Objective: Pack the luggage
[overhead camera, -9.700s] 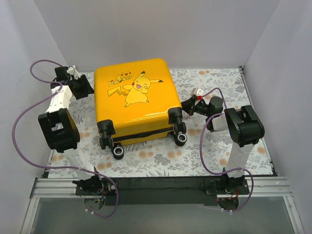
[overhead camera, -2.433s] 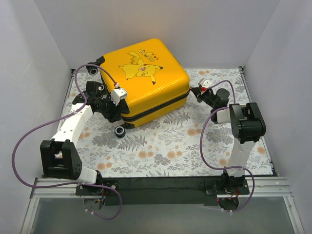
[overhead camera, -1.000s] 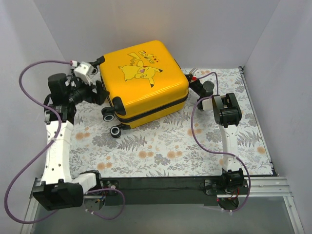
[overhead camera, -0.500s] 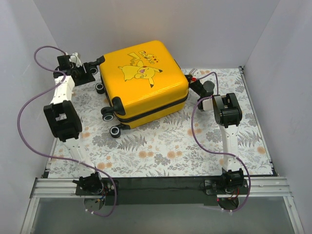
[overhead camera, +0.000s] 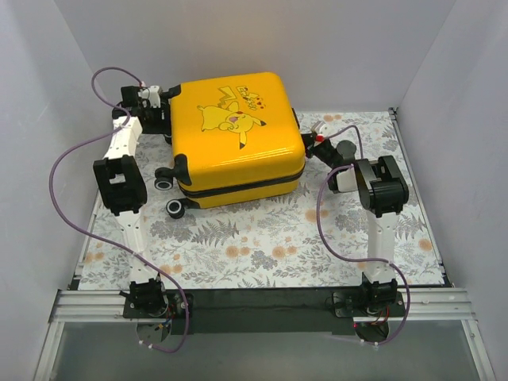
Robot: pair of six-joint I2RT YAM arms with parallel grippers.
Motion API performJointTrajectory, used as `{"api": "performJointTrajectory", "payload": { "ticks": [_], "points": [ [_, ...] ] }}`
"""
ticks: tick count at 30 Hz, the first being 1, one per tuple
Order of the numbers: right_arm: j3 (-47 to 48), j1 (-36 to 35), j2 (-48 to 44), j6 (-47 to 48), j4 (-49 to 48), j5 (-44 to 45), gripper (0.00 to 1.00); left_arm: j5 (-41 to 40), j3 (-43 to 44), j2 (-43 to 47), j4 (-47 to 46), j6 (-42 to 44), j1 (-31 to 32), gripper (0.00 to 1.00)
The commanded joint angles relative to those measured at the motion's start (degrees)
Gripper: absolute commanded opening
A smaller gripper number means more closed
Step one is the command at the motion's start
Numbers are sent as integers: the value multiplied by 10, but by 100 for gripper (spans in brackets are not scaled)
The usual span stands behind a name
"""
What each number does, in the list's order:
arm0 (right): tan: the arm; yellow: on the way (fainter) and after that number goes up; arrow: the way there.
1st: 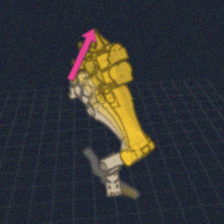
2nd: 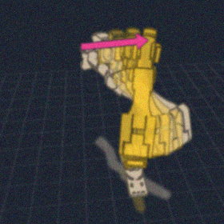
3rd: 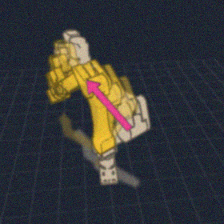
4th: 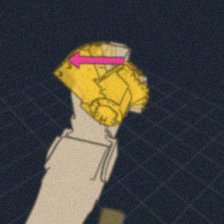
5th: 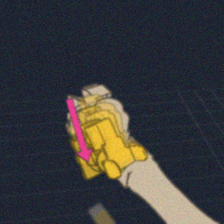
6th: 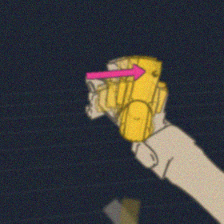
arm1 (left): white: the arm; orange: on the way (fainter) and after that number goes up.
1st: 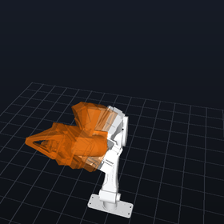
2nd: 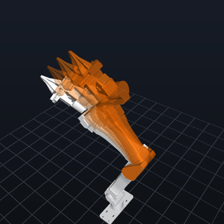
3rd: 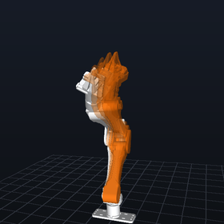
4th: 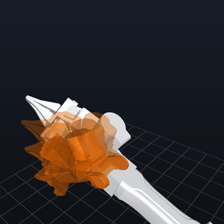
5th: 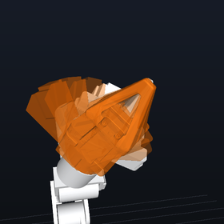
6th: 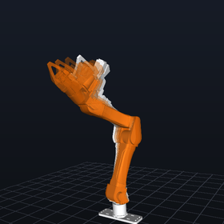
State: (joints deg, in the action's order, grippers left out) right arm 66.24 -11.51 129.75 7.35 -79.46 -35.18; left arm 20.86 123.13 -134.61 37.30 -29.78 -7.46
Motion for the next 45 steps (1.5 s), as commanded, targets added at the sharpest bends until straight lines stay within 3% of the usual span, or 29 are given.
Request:
{"api": "performJointTrajectory", "payload": {
  "ticks": [1,9,14,19,22,26,29,31,34,38,42,45],
  "points": [
    [-86,-79,-78,-44,-291,-196,1,211,-22,-8,115,125,178,61],
    [-321,-78,-236,-52,-288,-225,1,279,-15,-1,159,192,250,58],
    [-390,-75,-300,-63,-286,-195,1,311,-11,10,167,189,270,58],
    [-442,-79,-349,-92,-280,-170,1,292,-22,28,235,282,329,58],
    [-466,-84,-385,-99,-257,-154,1,272,-50,41,226,292,348,58],
    [-507,-97,-433,-96,-208,-130,1,229,-29,50,179,220,343,60],
    [-516,-103,-468,-81,-137,-118,1,113,-24,70,85,118,317,65],
    [-514,-109,-492,-76,-77,-89,1,75,-25,110,22,15,275,66],
    [-527,-112,-505,-76,-75,-68,1,70,-47,190,-33,-94,203,70],
    [-534,-113,-519,-76,-61,-53,1,9,-115,306,-48,-142,165,78],
    [-538,-120,-528,-58,-50,-42,1,-183,-245,418,-47,-189,163,80],
    [-539,-123,-532,-50,-46,-35,1,-202,-295,483,-36,-235,142,82]
  ]
}}
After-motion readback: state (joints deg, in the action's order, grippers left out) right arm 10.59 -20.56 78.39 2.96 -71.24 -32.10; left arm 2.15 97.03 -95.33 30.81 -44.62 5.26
